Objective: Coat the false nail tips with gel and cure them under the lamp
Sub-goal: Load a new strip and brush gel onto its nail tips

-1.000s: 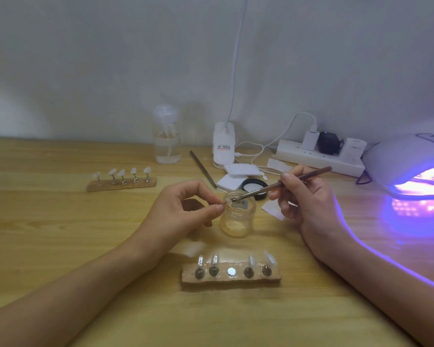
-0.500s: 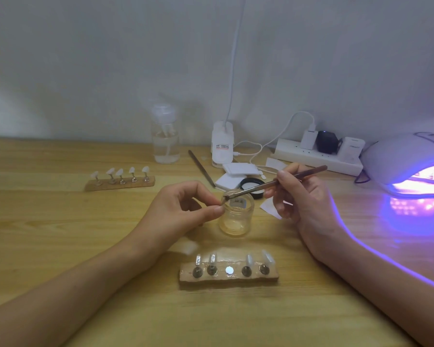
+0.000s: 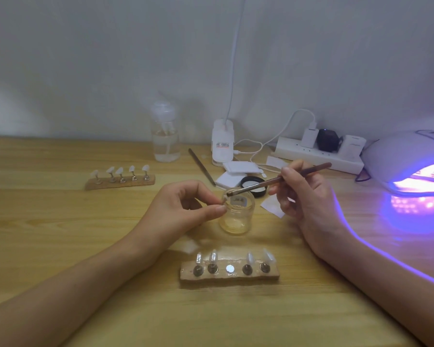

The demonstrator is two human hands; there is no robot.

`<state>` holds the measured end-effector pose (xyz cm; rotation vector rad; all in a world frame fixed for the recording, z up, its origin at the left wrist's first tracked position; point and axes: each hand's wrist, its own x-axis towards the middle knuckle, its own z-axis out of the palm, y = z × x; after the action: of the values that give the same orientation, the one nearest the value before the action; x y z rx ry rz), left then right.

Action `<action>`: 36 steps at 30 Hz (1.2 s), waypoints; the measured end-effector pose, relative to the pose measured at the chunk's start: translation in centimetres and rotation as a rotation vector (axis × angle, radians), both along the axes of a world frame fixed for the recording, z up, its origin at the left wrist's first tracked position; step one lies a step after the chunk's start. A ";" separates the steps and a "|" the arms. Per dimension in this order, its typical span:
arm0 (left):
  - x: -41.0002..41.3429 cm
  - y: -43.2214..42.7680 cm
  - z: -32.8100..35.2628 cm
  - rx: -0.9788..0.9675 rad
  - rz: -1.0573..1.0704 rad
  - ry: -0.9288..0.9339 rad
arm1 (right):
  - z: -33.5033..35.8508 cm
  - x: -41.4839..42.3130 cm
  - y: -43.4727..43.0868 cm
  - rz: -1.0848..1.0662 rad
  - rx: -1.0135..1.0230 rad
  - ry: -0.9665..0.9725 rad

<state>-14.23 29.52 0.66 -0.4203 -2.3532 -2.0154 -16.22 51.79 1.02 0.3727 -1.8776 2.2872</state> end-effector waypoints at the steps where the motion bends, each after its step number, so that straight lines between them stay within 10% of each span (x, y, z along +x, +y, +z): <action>1: 0.0 0.0 0.0 0.000 -0.004 -0.001 | 0.0 0.0 -0.1 0.003 0.021 -0.001; 36: -0.1 -0.1 -0.2 -0.006 -0.016 0.005 | -0.2 -0.1 -0.1 -0.027 0.040 0.003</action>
<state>-14.35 29.41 0.46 -0.4452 -2.3613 -2.0116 -16.29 51.74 0.81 0.3539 -1.9178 2.2339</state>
